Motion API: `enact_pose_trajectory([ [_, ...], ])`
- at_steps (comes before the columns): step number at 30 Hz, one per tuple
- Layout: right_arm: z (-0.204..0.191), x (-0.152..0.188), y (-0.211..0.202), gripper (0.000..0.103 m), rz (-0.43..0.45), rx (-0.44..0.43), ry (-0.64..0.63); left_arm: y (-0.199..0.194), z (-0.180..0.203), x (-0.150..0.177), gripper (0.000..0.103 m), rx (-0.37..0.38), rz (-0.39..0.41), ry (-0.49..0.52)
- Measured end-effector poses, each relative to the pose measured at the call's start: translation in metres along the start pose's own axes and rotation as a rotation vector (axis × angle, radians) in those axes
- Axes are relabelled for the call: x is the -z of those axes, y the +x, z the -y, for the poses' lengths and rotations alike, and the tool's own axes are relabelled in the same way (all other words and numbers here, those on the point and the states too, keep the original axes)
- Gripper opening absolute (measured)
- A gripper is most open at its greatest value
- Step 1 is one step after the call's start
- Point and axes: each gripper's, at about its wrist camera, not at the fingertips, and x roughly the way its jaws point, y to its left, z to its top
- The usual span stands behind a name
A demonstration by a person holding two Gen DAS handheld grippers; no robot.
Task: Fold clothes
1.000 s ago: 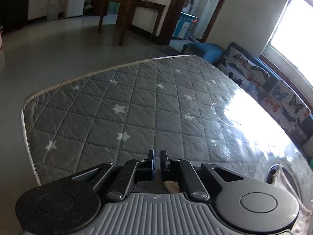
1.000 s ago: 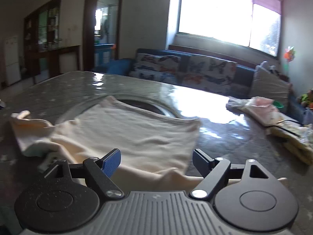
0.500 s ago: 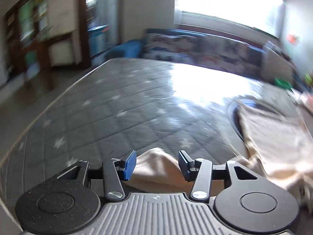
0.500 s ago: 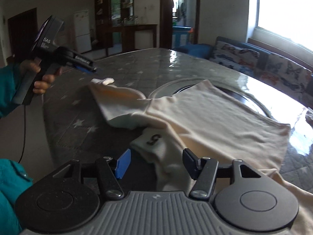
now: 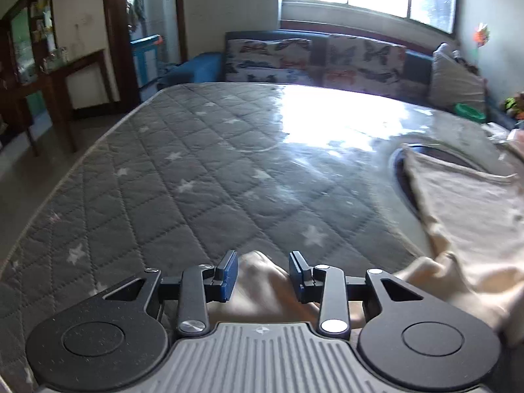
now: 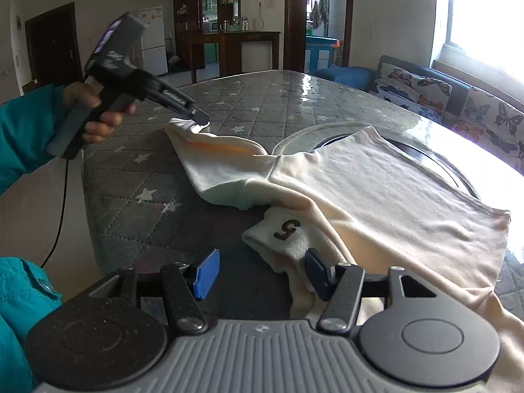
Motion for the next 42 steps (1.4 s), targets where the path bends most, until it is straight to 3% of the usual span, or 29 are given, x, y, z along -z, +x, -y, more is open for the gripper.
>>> enact_pose_trajectory([
  [4,0.0,0.0,0.001,0.059,-0.003,0.006,-0.002,0.027,-0.002,-0.004,0.038,-0.122,-0.005,-0.015],
  [9,-0.003,-0.003,0.005,0.059,-0.005,0.02,-0.011,0.041,-0.028,-0.016,0.038,-0.192,-0.008,-0.162],
  [12,-0.002,-0.004,0.011,0.057,-0.003,0.03,-0.01,0.032,-0.036,-0.016,0.038,-0.179,-0.008,-0.202],
  [16,-0.001,-0.004,0.023,0.053,-0.005,0.066,-0.016,0.009,-0.03,-0.009,0.042,-0.082,0.003,-0.179],
  [18,-0.003,-0.004,0.028,0.05,-0.004,0.085,-0.038,0.002,-0.027,-0.003,0.047,-0.071,0.006,-0.153],
  [25,-0.005,-0.003,0.027,0.017,0.01,0.11,-0.072,0.003,-0.013,0.011,0.049,-0.098,-0.014,-0.112],
  [27,-0.001,-0.004,0.021,0.003,0.01,0.079,-0.047,0.006,-0.011,0.01,0.049,-0.111,-0.004,-0.098],
  [28,0.001,-0.005,0.018,0.002,0.007,0.056,-0.031,0.007,-0.009,0.009,0.049,-0.116,-0.002,-0.093],
  [29,0.002,-0.005,0.015,0.001,0.0,0.033,-0.024,0.008,-0.008,0.009,0.046,-0.12,-0.001,-0.087],
  [32,-0.002,-0.003,0.006,0.001,-0.023,-0.03,-0.059,0.013,-0.005,0.005,0.021,-0.163,0.008,-0.054],
  [33,-0.006,-0.003,0.003,0.004,-0.016,-0.033,-0.084,0.015,-0.005,0.004,0.019,-0.169,0.007,-0.054],
  [34,-0.01,-0.003,0.0,0.006,-0.002,-0.028,-0.104,0.016,-0.005,0.002,0.017,-0.174,0.006,-0.054],
  [36,-0.015,-0.005,-0.001,0.027,0.027,-0.025,-0.115,0.019,-0.007,0.001,0.017,-0.179,0.004,-0.058],
  [37,-0.016,-0.006,0.0,0.032,0.038,-0.019,-0.116,0.02,-0.006,0.001,0.017,-0.182,0.003,-0.06],
  [42,-0.019,-0.015,0.023,0.035,0.056,0.026,-0.115,0.021,-0.006,0.0,0.02,-0.187,-0.004,-0.074],
])
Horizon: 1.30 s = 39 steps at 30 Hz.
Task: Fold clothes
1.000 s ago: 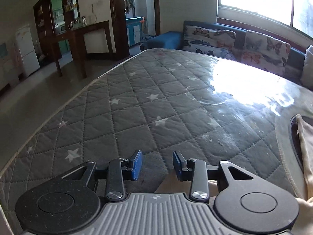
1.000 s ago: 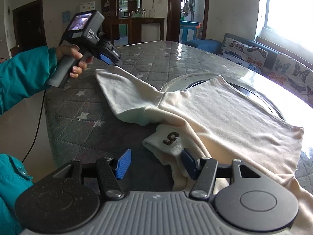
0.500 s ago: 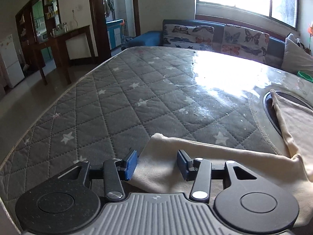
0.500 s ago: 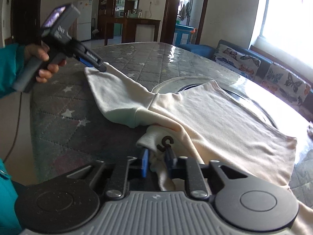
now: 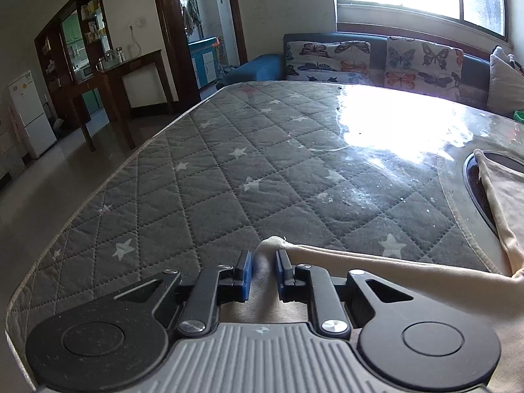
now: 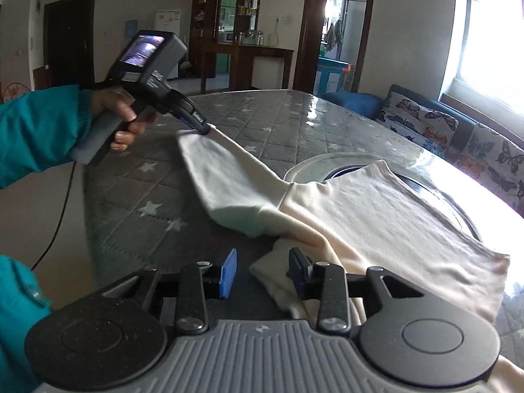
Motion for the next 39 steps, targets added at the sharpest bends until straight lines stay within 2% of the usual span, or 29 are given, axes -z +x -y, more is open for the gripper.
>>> enact_pose_trajectory([
  [4,-0.002,0.002,0.014,0.032,-0.041,0.01,-0.006,0.0,-0.001,-0.001,0.021,-0.001,-0.002,0.003],
  [6,-0.002,0.004,0.015,0.018,-0.043,0.027,-0.003,0.0,0.0,-0.001,0.021,-0.003,-0.001,0.009],
  [7,0.001,0.004,0.014,0.015,-0.043,0.028,0.009,0.001,0.0,-0.001,0.021,-0.005,0.0,0.011],
  [8,0.004,0.004,0.012,0.008,-0.041,0.015,0.031,0.001,0.0,-0.001,0.022,-0.006,0.0,0.011],
  [9,0.007,0.004,0.009,0.007,-0.038,0.002,0.05,0.002,0.0,-0.001,0.023,-0.006,-0.001,0.011],
  [11,0.01,0.003,0.002,0.006,-0.035,-0.024,0.06,0.002,0.0,-0.001,0.023,-0.006,-0.002,0.009],
  [17,0.0,0.009,-0.018,0.006,-0.054,-0.19,0.039,0.005,0.001,-0.004,0.033,-0.026,-0.002,0.019],
  [19,-0.005,0.013,-0.019,0.006,-0.069,-0.199,0.032,0.005,0.0,-0.005,0.035,-0.03,-0.005,0.018],
  [23,0.004,0.015,-0.033,0.016,-0.058,-0.268,0.105,0.003,0.0,-0.007,0.037,-0.037,-0.005,0.029],
  [26,0.016,0.016,-0.05,0.016,-0.021,-0.23,0.146,-0.007,0.003,-0.009,0.036,-0.033,0.018,0.04],
  [29,0.033,0.024,-0.056,0.016,-0.028,-0.131,0.2,-0.027,0.013,-0.013,0.036,0.031,0.054,0.049],
  [32,0.047,0.034,-0.06,0.016,-0.045,-0.041,0.245,-0.052,0.034,-0.014,0.036,0.145,0.097,0.098],
  [35,0.046,0.045,-0.059,0.016,-0.073,-0.011,0.238,-0.073,0.06,-0.012,0.036,0.271,0.128,0.157],
  [39,0.042,0.056,-0.059,0.016,-0.098,-0.002,0.236,-0.088,0.1,0.0,0.036,0.466,0.12,0.231],
])
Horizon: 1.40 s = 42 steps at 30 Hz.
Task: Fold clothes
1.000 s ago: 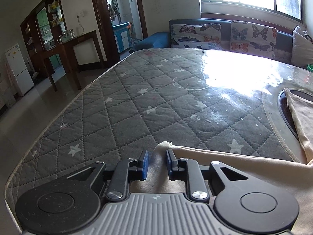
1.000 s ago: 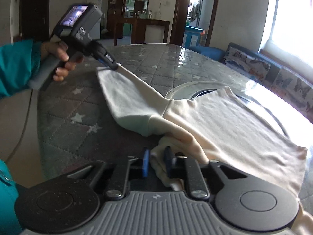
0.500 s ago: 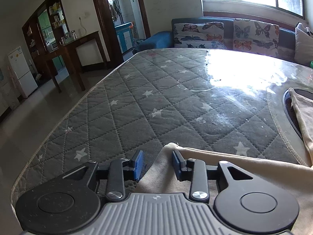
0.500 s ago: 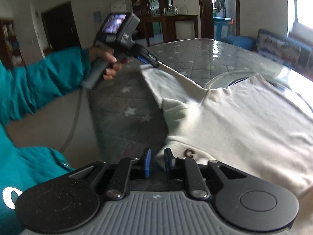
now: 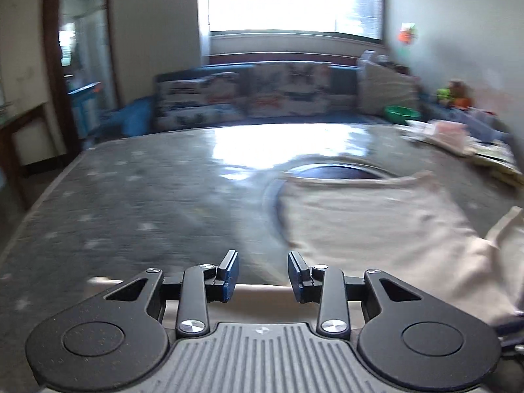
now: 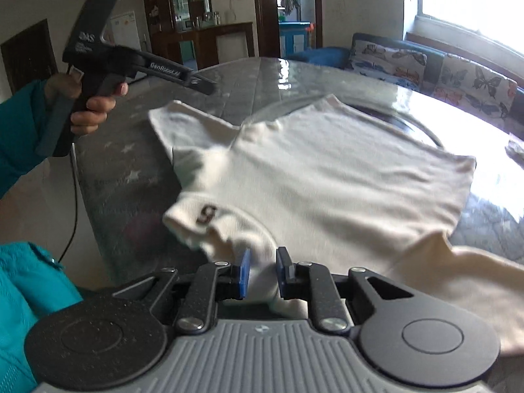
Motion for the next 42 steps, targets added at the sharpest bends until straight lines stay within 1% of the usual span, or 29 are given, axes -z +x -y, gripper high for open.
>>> enact_pose_trajectory([
  [2,-0.002,0.005,-0.002,0.016,0.005,0.001,0.011,0.006,0.023,0.007,0.036,0.079,-0.016,0.044],
  [4,-0.003,0.007,-0.005,0.016,0.006,-0.001,0.018,0.014,0.042,0.015,0.036,0.131,-0.042,0.087],
  [5,-0.003,0.007,-0.008,0.016,0.006,-0.004,0.021,0.017,0.05,0.02,0.036,0.156,-0.056,0.107],
  [7,0.001,0.007,-0.013,0.016,0.014,-0.016,0.046,0.022,0.064,0.032,0.036,0.179,-0.087,0.13],
  [8,0.005,0.005,-0.017,0.016,0.025,-0.014,0.062,0.023,0.067,0.036,0.036,0.183,-0.092,0.134],
  [10,0.012,0.003,-0.022,0.016,0.048,0.014,0.078,0.026,0.071,0.043,0.041,0.189,-0.1,0.144],
  [11,0.02,0.002,-0.024,0.016,0.064,0.051,0.092,0.022,0.073,0.045,0.043,0.185,-0.091,0.162],
  [14,0.045,0.004,-0.028,0.017,0.098,0.143,0.166,0.015,0.077,0.05,0.045,0.18,-0.077,0.184],
  [18,0.069,0.015,-0.026,0.017,0.092,0.256,0.214,0.012,0.076,0.054,0.05,0.177,-0.067,0.177],
  [20,0.085,0.028,-0.028,0.018,0.08,0.306,0.262,0.011,0.073,0.055,0.053,0.176,-0.066,0.164],
  [25,0.11,0.046,-0.05,0.019,0.084,0.411,0.343,0.014,0.073,0.055,0.056,0.171,-0.066,0.15],
  [27,0.121,0.049,-0.058,0.024,0.085,0.467,0.375,0.014,0.073,0.054,0.059,0.171,-0.066,0.148],
  [30,0.14,0.047,-0.062,0.026,0.107,0.547,0.397,0.015,0.076,0.055,0.062,0.169,-0.067,0.143],
  [31,0.148,0.046,-0.062,0.027,0.122,0.563,0.407,0.016,0.076,0.055,0.062,0.168,-0.068,0.14],
  [33,0.162,0.041,-0.058,0.034,0.143,0.592,0.424,0.016,0.077,0.055,0.065,0.164,-0.069,0.138],
  [34,0.168,0.039,-0.054,0.035,0.147,0.601,0.431,0.015,0.077,0.055,0.066,0.162,-0.069,0.137],
  [37,0.183,0.037,-0.042,0.035,0.131,0.632,0.443,0.015,0.079,0.056,0.067,0.157,-0.07,0.132],
  [38,0.188,0.038,-0.039,0.037,0.12,0.646,0.446,0.015,0.079,0.056,0.068,0.156,-0.071,0.13],
  [39,0.19,0.04,-0.037,0.042,0.122,0.655,0.452,0.015,0.079,0.056,0.068,0.156,-0.071,0.129],
  [40,0.192,0.042,-0.038,0.044,0.127,0.661,0.46,0.015,0.08,0.056,0.068,0.155,-0.07,0.13],
  [42,0.193,0.048,-0.044,0.044,0.128,0.695,0.48,0.015,0.08,0.056,0.07,0.157,-0.071,0.13],
])
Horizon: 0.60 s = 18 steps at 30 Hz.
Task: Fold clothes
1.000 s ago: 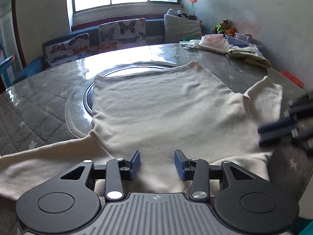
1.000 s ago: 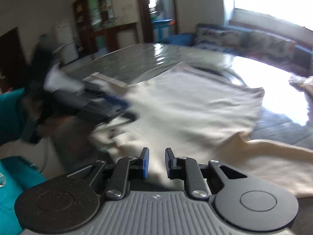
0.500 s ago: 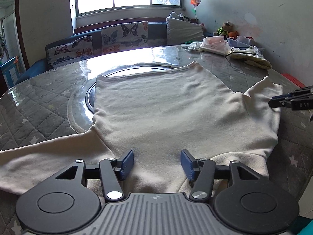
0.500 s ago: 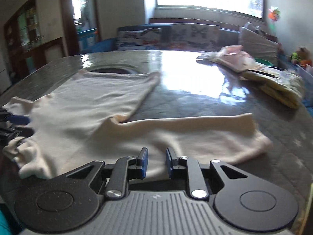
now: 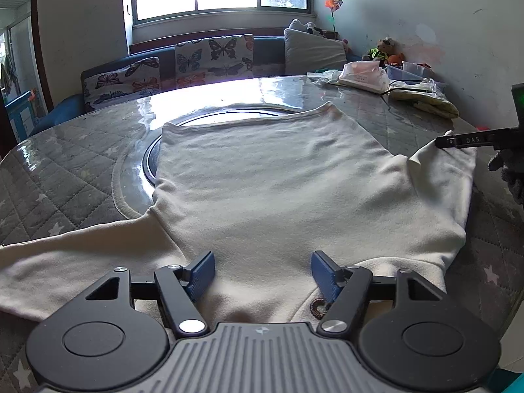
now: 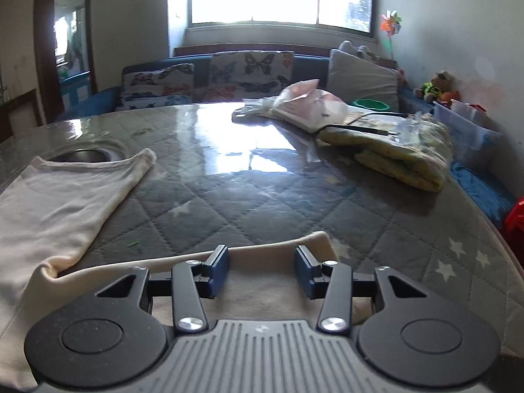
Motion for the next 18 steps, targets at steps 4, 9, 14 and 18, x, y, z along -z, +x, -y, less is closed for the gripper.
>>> enact_pose_trajectory([
  [4,0.008,0.008,-0.01,0.045,0.008,0.083,-0.002,0.001,0.001,-0.001,0.073,0.001,-0.002,0.0],
  [9,0.02,0.01,-0.013,0.049,0.002,0.135,0.041,0.001,0.001,0.001,0.075,0.003,0.002,-0.003],
  [14,-0.006,0.004,-0.031,0.049,0.034,0.07,-0.008,0.0,0.001,-0.001,0.075,0.007,-0.003,-0.008],
  [18,-0.059,-0.009,-0.049,0.049,0.098,-0.117,-0.113,0.0,-0.001,-0.009,0.075,0.033,-0.018,-0.008],
])
